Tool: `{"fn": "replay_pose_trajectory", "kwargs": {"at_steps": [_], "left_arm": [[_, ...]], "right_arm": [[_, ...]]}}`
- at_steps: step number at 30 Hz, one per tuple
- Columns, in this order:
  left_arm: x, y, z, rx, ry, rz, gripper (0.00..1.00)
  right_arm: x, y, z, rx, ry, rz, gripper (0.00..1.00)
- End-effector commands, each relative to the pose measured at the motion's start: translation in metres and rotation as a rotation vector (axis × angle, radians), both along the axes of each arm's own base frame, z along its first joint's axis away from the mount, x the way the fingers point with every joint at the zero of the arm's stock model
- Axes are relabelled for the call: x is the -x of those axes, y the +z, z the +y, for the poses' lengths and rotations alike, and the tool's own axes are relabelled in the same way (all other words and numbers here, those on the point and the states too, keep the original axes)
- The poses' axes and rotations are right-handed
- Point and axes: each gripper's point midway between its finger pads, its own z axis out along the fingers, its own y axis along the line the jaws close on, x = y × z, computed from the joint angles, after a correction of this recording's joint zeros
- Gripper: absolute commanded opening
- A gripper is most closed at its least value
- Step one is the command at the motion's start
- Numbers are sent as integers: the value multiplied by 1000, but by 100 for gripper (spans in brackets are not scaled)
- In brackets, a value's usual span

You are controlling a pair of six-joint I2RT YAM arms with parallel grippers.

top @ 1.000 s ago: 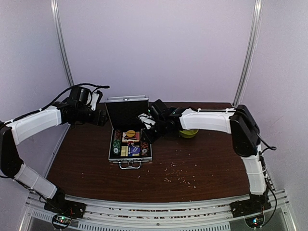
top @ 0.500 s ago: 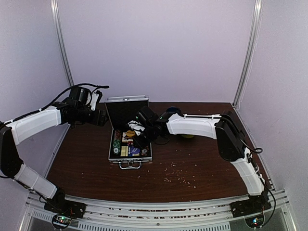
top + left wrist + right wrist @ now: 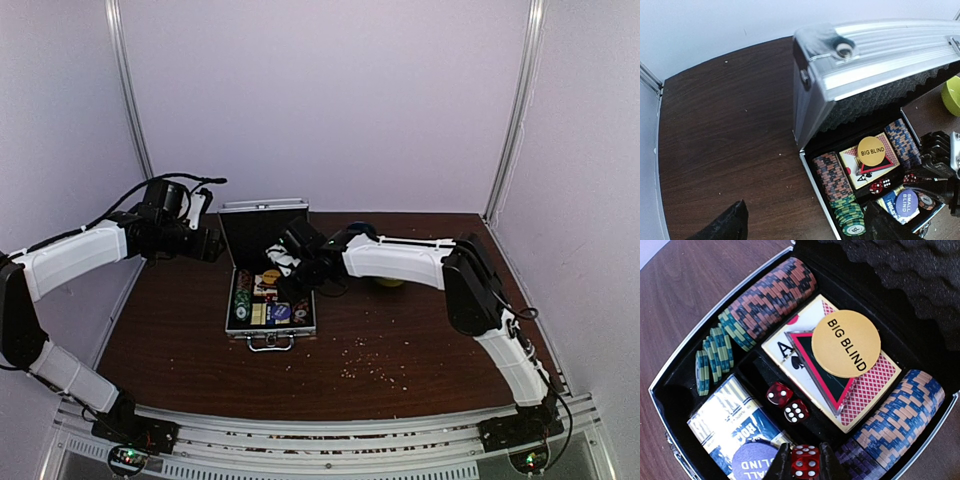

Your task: Pack up texas hold em set

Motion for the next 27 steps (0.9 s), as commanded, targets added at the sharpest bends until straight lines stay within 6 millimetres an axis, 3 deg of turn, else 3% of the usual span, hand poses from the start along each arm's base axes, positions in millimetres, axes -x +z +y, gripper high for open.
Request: {"fn": "replay_pose_trajectory", "kwargs": {"at_steps": [1,7,13,19,20,23,27], "left_arm": [[-3,13,1,22,-4,-52,82],[-3,13,1,20,-4,-52,82],[-3,12,2,18,-4,-51,82],[-3,12,1,19,-6,-50,82],[-3,12,1,19,-6,-49,82],[-3,11,1,18,-8,-46,82],[-3,10,1,19,-10,-44,82]], "right_arm": [[-4,-9,0,25,-25,-4,22],[-1,15,1,-7,-11,-17,34],[10,46,-5,-30,43,-42,36],[37,40,-28,52,191,-46,38],[40,38,-32,72,205,-50,44],[52,27,-43,135,248,-56,76],[64,23,-46,161,272,-65,82]]}}
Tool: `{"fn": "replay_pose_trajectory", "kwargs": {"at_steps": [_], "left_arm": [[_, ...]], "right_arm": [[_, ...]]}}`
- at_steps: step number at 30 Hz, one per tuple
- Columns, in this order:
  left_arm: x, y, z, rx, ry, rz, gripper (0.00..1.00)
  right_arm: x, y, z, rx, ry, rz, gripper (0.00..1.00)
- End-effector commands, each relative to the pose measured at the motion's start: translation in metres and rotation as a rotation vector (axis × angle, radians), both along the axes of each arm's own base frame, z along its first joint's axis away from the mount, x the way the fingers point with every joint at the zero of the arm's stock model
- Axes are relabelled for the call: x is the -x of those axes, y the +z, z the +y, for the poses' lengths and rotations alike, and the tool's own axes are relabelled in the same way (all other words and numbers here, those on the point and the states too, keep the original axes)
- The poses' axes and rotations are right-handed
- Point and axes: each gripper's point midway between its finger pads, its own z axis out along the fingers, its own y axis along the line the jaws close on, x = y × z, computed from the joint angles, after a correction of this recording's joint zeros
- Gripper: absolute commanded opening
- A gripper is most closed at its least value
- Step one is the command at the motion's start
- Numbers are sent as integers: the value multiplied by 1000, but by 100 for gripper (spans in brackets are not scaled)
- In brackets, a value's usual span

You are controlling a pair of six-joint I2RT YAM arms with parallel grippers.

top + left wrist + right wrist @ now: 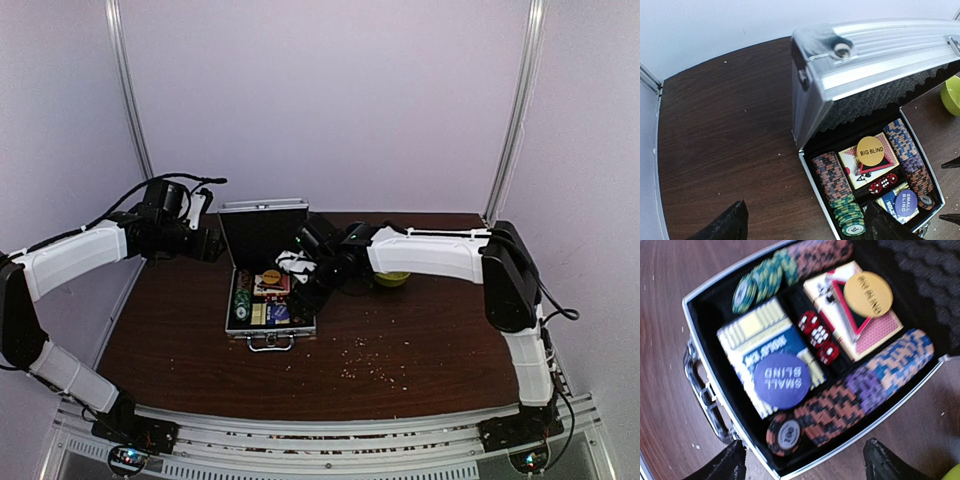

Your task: Pack up texas hold em set

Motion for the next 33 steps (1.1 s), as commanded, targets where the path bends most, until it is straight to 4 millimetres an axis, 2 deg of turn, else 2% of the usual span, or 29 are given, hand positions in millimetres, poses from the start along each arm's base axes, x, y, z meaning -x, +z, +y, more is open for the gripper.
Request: {"fn": "replay_pose_trajectory", "kwargs": {"at_steps": [1,10,20,27,33], "left_arm": [[-4,10,1,16,-6,-45,82],[-3,10,2,17,-6,-46,82],[-3,10,1,18,-10,-43,82],[-3,9,0,18,-13,-43,82],[-3,8,0,19,-15,-39,82]], "right_arm": [[17,-3,-4,60,60,-28,82],[4,-16,-2,103,-23,-58,78],[-17,-19,0,96,-136,-79,74],[-11,-28,4,107,-101,-43,78],[-15,-33,-8,165,-119,-79,78]]}}
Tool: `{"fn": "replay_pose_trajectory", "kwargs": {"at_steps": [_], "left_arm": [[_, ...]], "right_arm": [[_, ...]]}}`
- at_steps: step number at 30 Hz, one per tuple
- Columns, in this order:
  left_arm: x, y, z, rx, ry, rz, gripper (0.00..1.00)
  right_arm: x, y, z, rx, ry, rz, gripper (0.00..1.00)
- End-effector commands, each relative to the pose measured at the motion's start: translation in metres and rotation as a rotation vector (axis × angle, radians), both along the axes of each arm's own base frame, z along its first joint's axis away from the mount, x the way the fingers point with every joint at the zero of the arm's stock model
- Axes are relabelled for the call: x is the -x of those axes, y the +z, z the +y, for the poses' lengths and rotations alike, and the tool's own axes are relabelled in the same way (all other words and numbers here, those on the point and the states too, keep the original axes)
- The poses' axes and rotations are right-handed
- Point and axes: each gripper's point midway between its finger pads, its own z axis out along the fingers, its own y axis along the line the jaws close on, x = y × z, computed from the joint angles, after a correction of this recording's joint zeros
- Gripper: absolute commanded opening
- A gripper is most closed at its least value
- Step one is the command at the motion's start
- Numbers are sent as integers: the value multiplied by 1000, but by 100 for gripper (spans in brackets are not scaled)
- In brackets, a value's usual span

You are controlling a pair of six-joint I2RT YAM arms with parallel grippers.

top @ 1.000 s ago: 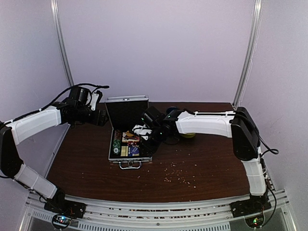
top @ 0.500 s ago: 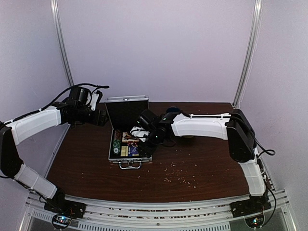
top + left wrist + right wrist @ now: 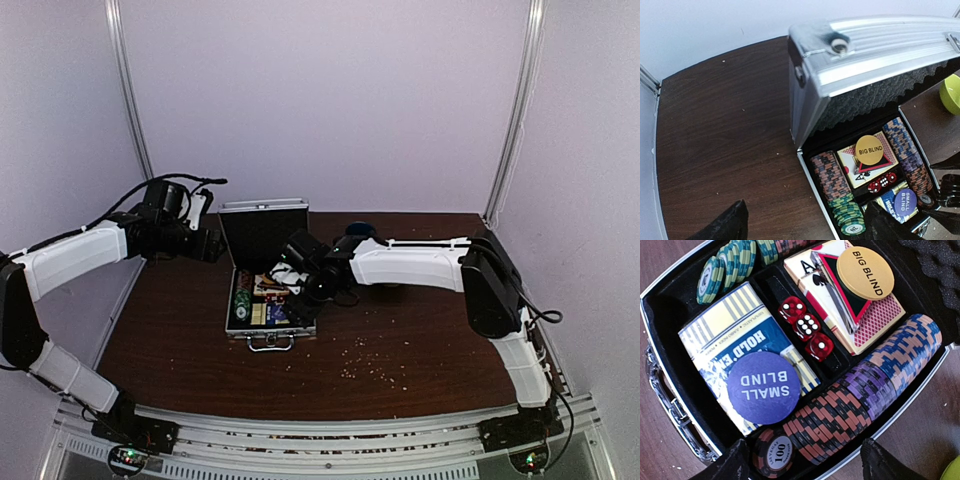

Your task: Pack up texas hold em set

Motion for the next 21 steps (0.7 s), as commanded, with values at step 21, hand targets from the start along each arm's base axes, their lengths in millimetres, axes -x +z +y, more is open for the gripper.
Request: {"fn": "replay_pose_trajectory", "kwargs": {"at_steps": [21], "left_arm": [[-3,12,0,19,-17,-48,82]], "right_arm": [[-36,36,-11,-43,-30,-45,75]]}}
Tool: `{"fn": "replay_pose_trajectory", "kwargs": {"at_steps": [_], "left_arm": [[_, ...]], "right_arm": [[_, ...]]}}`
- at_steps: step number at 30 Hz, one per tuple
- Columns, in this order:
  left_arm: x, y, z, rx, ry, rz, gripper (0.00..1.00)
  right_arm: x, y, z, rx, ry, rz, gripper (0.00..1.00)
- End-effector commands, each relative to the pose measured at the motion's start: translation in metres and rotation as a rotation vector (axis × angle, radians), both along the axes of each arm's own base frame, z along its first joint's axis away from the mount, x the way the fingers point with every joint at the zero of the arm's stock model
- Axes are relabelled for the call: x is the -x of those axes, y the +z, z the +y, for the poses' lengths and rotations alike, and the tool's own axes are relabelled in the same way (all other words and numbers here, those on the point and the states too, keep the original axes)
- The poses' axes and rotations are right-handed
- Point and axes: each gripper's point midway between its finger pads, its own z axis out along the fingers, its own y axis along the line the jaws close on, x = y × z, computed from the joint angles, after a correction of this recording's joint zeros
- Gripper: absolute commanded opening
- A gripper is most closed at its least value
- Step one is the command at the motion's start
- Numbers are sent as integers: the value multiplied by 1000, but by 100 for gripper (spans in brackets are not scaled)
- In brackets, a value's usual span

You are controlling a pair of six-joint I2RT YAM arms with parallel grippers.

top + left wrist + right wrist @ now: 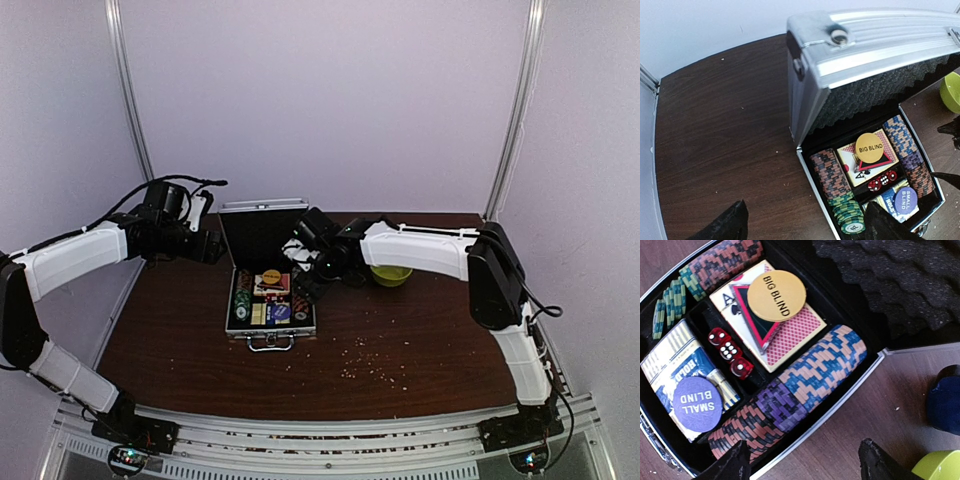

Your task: Pack up texas hold em set

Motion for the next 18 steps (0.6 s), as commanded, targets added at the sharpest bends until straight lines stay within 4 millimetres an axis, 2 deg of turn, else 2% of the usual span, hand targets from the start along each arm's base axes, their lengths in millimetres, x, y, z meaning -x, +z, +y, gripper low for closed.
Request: {"fn": "replay_pose_trajectory", "kwargs": {"at_steps": [1,4,8,12,13,18], "left_arm": [[-4,22,0,28,-16,-72,82],[0,47,1,52,-24,-168,82],[5,84,9,69,2,-292,83],[0,113,17,71,47,-361,87],[-4,117,18,72,60,-363,88],[-37,133,22,46,132,-336,89]], "right_arm": [[15,18,11,-48,70,31,75],[21,41,4,-66,95,3,76],[20,73,-23,-95,97,-42,77],[14,93,-64,-138,83,-56,76],[11,88,-81,-145,66,-38,76],[7,105,-136,-240,21,-51,75]]}}
